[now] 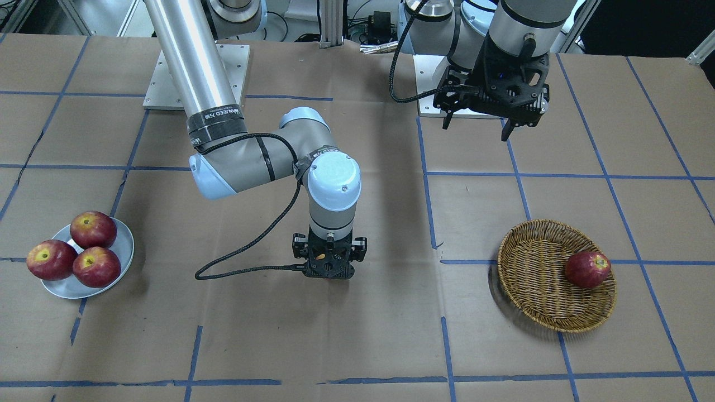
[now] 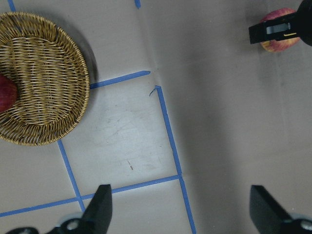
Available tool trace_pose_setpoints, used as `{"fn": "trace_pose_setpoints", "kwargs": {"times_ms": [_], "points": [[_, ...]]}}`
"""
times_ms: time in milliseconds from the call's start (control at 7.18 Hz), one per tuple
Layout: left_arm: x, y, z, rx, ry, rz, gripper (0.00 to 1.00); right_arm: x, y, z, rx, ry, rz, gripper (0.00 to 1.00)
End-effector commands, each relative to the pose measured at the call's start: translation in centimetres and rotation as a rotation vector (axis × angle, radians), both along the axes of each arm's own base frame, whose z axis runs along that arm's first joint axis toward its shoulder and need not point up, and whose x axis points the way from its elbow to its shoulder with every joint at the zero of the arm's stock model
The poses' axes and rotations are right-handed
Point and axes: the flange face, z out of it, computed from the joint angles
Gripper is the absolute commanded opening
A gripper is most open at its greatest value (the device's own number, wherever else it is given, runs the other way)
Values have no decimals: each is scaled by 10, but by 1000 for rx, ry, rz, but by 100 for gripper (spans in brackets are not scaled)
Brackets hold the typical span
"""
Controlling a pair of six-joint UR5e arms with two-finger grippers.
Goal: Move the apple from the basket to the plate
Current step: 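Lower the right gripper onto the apple and close it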
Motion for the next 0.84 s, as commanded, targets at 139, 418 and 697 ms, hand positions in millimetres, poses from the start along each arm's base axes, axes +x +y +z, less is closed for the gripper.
{"fn": "trace_pose_setpoints", "kwargs": {"times_ms": [139,418,697], "points": [[0,0,1,-2,2,-5,99,-7,-9,28,-44,-17,-16,57],[0,-1,2,-14,2,-3,99,-36,-12,83,-56,-33,-42,57],[0,-3,3,-28,1,-3,99,-148,-24,146,3,-2,4,57]]}}
